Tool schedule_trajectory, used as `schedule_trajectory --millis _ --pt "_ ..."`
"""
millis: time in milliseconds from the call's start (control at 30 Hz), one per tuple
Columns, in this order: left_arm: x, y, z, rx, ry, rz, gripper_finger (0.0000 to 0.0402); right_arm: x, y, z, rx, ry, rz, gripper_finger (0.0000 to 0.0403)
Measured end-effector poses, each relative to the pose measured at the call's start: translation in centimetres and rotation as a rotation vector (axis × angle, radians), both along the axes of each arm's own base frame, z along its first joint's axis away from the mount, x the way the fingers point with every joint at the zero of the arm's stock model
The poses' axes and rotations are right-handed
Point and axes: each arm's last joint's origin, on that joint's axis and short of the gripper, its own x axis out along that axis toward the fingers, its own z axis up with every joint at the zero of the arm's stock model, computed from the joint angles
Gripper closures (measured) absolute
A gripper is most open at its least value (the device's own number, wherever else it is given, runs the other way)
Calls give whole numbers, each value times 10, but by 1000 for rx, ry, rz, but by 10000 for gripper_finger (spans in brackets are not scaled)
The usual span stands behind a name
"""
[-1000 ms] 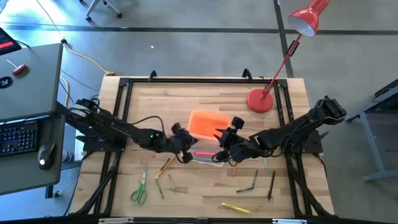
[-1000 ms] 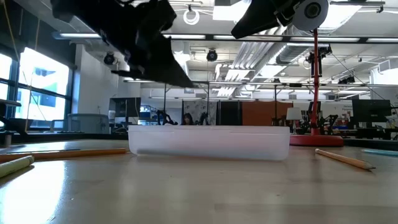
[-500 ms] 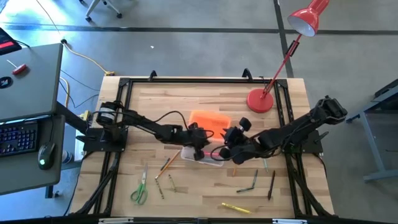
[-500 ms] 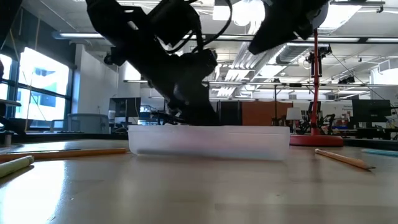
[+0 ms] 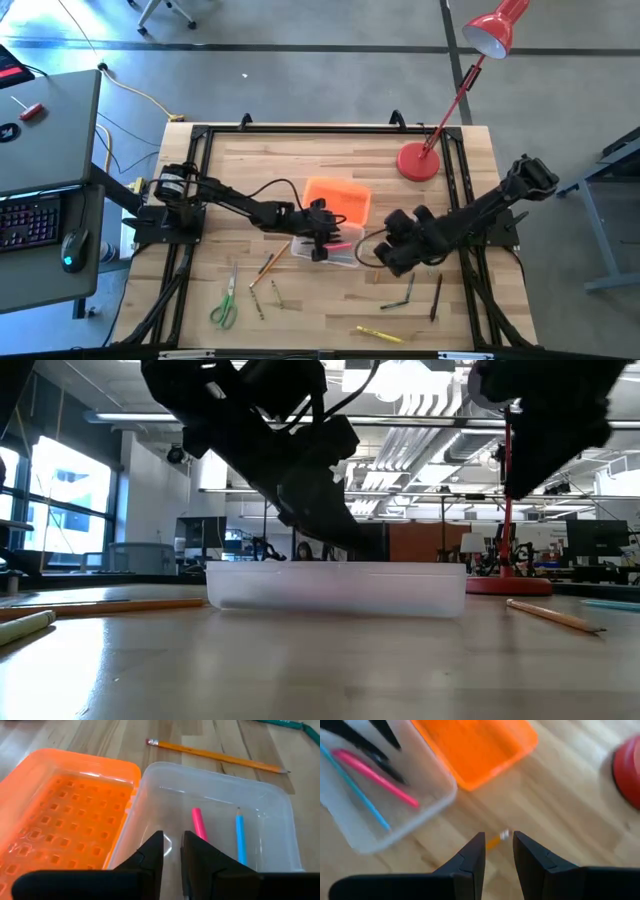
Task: Pick & place school supplies into a supply box
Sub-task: Put the light blue pen into the supply box
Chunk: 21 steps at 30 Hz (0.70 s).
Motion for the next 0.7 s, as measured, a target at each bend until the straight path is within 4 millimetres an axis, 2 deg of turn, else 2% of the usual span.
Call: schedule_trajectory --millis 167,400,533,700 --pt "6 -1 9 -9 -17 -14 301 -22 14 -15 13 77 7 320" --pt "6 -2 10 -14 5 -26 307 -48 16 -43 38 182 -25 318" --pt "5 -3 8 -45 27 -55 306 -61 16 -57 68 176 -107 318" --pt "5 -4 8 -79 30 -74 311 -71 18 -71 102 156 -124 318"
